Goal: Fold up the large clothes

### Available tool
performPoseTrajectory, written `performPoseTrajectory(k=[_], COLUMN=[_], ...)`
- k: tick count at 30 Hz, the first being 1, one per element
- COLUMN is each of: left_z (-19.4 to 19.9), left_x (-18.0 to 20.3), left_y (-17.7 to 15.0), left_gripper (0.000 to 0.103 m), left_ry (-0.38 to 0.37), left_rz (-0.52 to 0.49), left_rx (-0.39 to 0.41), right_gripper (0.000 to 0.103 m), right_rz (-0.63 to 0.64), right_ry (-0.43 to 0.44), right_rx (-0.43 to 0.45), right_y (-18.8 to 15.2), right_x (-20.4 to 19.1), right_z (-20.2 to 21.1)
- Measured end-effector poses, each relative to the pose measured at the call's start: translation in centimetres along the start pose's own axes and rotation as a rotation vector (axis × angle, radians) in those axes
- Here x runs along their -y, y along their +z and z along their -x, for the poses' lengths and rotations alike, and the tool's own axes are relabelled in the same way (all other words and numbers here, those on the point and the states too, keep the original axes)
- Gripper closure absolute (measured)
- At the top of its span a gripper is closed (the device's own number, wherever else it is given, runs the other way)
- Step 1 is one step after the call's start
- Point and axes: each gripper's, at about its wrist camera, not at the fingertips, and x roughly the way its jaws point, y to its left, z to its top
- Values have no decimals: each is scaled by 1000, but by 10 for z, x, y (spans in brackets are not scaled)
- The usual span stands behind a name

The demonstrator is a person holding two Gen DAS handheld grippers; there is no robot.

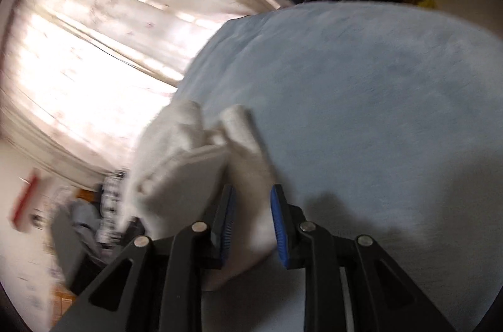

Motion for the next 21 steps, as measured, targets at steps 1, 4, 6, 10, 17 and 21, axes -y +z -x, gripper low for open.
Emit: performPoseTrajectory(k=[1,4,6,10,17,21], left_z=[1,6,9,11,36,72], left_x=[-2,-3,-5,-10,-26,-61], left_y=[-1,-4,-4,0,1,4], left_gripper=[54,44,40,34,29,29], left_ry=[-11,-57,-97,-170,-288,-330], left_rz=[-5,-19,-17,-7,-33,26], left_rx=[4,17,24,25,-14,-3], right_gripper=[68,39,31,31,80,84], right_rz=[-33,-92,-78,-35,53,139], right_ry=[50,178,225,219,180,135], right_rx=[-6,-26,-76,-247,-380,-303], right_y=[3,14,20,29,32,37], right_x=[-1,-6,-15,-32,-55,-71], right_z=[1,0,-9,-51,-100,-86])
